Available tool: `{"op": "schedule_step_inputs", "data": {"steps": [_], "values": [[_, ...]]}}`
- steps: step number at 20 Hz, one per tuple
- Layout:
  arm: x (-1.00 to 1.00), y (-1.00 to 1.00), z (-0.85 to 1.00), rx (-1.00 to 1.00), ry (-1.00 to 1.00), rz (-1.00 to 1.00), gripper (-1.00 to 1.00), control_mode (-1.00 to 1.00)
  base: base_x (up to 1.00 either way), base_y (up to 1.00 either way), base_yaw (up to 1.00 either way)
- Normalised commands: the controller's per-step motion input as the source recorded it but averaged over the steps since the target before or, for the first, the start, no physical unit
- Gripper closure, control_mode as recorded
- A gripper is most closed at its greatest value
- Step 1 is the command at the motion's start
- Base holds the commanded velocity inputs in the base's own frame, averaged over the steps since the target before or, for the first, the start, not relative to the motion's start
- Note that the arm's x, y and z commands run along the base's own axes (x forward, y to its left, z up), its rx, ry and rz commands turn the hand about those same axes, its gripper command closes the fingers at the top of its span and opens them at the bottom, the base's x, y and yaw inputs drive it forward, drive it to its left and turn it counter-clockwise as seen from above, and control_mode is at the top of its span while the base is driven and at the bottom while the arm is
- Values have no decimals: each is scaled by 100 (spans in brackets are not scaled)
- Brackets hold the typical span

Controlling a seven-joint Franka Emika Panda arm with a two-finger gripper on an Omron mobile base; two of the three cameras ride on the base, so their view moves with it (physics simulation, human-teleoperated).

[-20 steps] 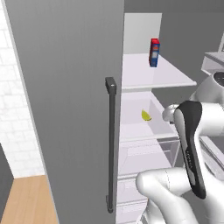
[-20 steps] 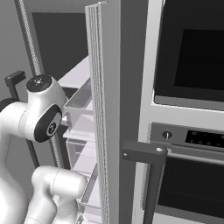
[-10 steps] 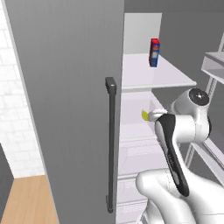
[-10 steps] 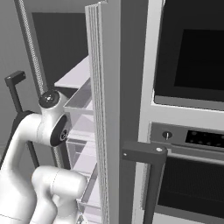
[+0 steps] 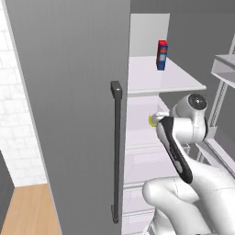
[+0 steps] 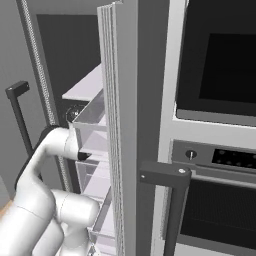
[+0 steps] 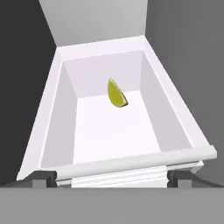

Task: Grab a lemon wedge from the fridge and one ice cube from the ice bowl, and put them in the glass of lemonade.

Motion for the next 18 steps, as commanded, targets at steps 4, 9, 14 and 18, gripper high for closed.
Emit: {"op": "schedule_step_inputs", "data": {"steps": [4,9,14,18], "values": [[34,-27,-33,0,0,9,-100,-100,0,0,0],[51,-23,-17,0,0,14,-100,-100,0,0,0],[44,-16,-1,0,8,14,-100,-100,0,0,0],[18,0,-16,0,1,6,-100,-100,0,0,0]]}}
